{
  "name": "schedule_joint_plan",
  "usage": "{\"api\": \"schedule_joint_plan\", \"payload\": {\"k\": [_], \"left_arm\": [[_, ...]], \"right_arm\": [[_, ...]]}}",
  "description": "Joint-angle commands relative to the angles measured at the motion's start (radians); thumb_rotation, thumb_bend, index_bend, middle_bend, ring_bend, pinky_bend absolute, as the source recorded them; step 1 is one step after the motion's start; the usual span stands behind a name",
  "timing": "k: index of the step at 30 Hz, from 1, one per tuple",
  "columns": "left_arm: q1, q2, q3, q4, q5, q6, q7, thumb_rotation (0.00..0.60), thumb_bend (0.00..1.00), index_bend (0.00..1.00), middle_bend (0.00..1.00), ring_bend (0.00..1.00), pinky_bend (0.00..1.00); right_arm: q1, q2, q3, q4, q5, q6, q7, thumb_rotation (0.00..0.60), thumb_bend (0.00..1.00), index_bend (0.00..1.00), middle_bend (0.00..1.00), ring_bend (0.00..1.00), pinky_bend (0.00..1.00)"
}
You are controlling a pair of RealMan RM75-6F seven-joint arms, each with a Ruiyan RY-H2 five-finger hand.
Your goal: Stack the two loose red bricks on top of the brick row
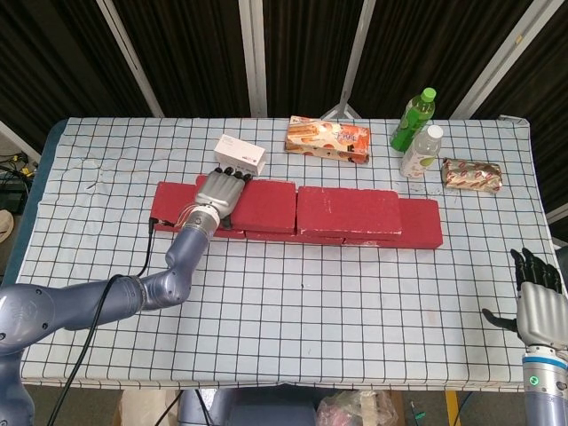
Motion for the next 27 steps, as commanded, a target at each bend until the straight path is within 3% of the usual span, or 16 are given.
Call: {"api": "schedule_joint_plan", "payload": {"k": [1,27], "left_arm": [[-0.001,0.003,0.0,-0.003,-0.005,0.0,-0.001,0.6,0.0,0.22,0.11,0.08,0.14],[-0.017,0.003,0.012,-0.004,-0.051,0.011,0.018,0.6,0.0,0.16,0.08,0.07,0.13]], "right_arm": [[0.0,0.0,0.0,-0.001,0.001,0.001,-0.001,0.6,0.15,0.05,0.0,0.0,0.0],[0.001,0.002,0.001,-0.006,0.013,-0.002,-0.01,0.6,0.15,0.05,0.0,0.0,0.0]]}}
